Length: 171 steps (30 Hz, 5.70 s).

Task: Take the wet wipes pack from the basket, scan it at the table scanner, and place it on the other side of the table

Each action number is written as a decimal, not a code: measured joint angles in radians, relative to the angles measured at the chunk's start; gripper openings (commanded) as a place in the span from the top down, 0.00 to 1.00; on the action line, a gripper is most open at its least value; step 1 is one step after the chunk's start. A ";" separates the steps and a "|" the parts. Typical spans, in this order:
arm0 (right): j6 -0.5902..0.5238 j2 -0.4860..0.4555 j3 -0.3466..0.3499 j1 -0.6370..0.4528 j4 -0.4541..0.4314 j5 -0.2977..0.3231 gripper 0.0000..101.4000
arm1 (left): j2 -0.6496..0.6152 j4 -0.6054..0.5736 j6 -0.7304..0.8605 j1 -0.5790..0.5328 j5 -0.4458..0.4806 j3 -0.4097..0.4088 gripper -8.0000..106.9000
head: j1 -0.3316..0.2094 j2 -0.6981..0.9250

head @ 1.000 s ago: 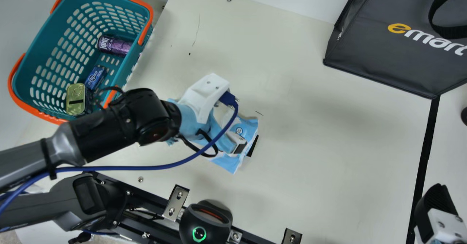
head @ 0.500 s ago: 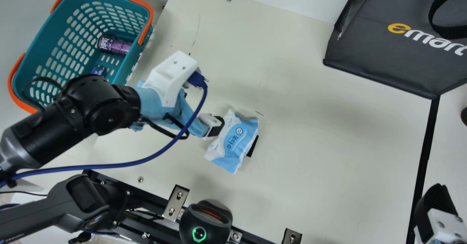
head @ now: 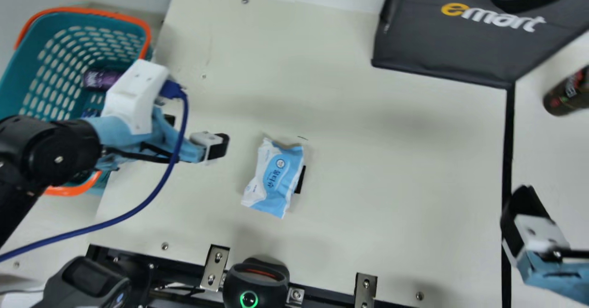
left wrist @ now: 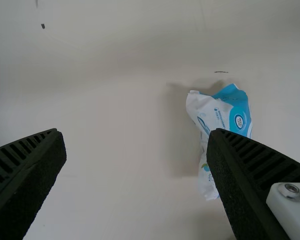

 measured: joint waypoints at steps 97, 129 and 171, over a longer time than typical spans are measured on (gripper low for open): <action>0.000 0.000 0.000 0.000 0.000 -0.001 0.06 | 0.603 0.418 -0.891 -0.699 0.099 -0.283 0.15 | 0.000 -0.118; 0.000 0.000 0.000 0.000 0.000 -0.001 0.06 | 0.670 0.420 -0.856 -0.685 0.041 -0.249 0.84 | 0.002 -0.118; 0.000 0.000 0.000 0.000 0.000 -0.002 0.06 | 0.571 0.347 -0.926 -0.622 -0.145 -0.196 1.00 | 0.000 -0.118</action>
